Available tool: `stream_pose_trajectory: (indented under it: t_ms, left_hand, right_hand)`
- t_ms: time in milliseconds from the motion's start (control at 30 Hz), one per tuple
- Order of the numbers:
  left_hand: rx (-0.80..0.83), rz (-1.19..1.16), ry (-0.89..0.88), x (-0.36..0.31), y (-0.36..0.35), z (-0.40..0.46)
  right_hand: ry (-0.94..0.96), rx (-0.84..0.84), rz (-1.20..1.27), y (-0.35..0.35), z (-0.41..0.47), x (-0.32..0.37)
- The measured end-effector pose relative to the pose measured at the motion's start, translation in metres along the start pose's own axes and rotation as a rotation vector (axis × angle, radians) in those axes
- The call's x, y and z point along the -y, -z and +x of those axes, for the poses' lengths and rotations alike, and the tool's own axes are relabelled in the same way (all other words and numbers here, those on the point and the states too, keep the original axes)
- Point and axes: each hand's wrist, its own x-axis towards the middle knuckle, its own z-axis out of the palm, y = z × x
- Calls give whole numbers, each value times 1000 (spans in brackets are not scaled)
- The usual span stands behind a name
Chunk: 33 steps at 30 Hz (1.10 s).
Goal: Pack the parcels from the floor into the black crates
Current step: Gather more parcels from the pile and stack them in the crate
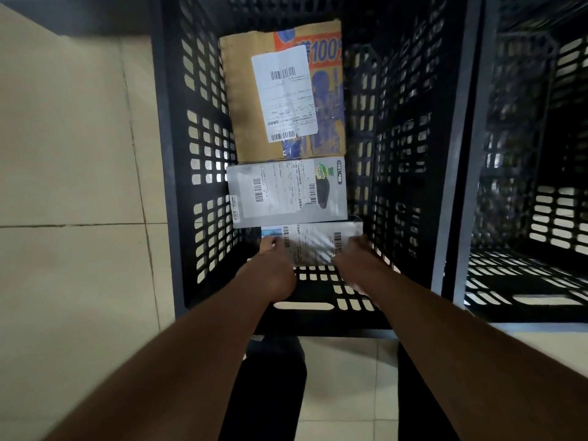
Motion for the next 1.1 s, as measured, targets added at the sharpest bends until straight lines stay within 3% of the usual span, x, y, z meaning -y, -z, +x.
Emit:
stream_pose_trajectory:
  t_ms: [233, 567, 900, 1100]
  left_hand:
    - [26, -137, 7, -3, 3, -6]
    - [-116, -226, 4, -41, 25, -146]
    - [-251, -355, 13, -118, 40, -284]
    - [-253, -523, -44, -175, 10, -335]
  right_hand:
    - [16, 16, 52, 12, -19, 7]
    - [116, 43, 93, 43, -138, -11]
    - [255, 10, -100, 139, -265, -48]
    - [305, -54, 5, 197, -319, -96]
